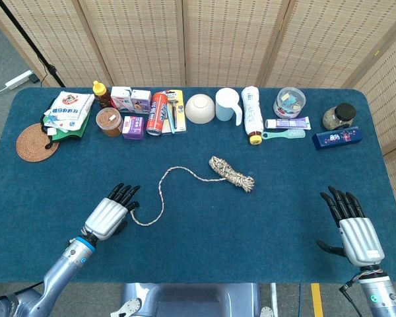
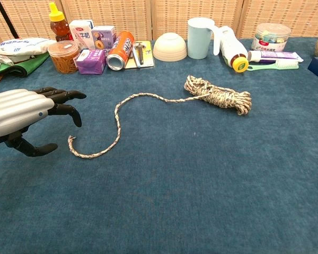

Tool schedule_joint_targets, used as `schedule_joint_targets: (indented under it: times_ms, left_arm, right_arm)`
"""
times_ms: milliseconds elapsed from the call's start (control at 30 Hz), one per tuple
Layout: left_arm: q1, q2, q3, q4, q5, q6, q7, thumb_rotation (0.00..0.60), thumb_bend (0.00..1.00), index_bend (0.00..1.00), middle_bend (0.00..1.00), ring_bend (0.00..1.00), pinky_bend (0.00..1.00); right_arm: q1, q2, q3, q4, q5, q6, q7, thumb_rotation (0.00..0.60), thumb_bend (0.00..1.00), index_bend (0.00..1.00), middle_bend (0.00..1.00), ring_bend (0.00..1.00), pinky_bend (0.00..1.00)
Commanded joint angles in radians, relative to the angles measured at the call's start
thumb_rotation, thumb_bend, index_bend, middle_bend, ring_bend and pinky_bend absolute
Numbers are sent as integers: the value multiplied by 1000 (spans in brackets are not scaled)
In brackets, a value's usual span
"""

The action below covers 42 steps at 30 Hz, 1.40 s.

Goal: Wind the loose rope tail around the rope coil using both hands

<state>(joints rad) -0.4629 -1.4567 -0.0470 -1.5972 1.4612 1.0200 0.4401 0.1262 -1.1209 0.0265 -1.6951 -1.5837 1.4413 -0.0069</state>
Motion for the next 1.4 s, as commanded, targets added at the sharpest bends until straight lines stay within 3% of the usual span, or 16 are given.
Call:
schedule_joint_targets:
  times_ms: [33, 700, 1400]
  left_arm:
    - [-2, -13, 9, 13, -6, 0, 5, 600, 362, 306, 0, 0, 0]
    - [-15, -97, 29, 97, -29, 17, 4, 600, 402, 438, 0, 0, 0]
    - [-21, -148, 39, 138, -42, 44, 22, 600, 408, 461, 0, 0, 0]
  right_arm:
    - [1, -1, 0, 1, 3, -4, -1, 600, 0, 0, 0, 0, 0]
    - [5, -2, -1, 4, 7, -12, 1, 600, 0, 0, 0, 0, 0]
    - [9, -2, -4, 6, 9, -20, 6, 600, 0, 0, 0, 0, 0]
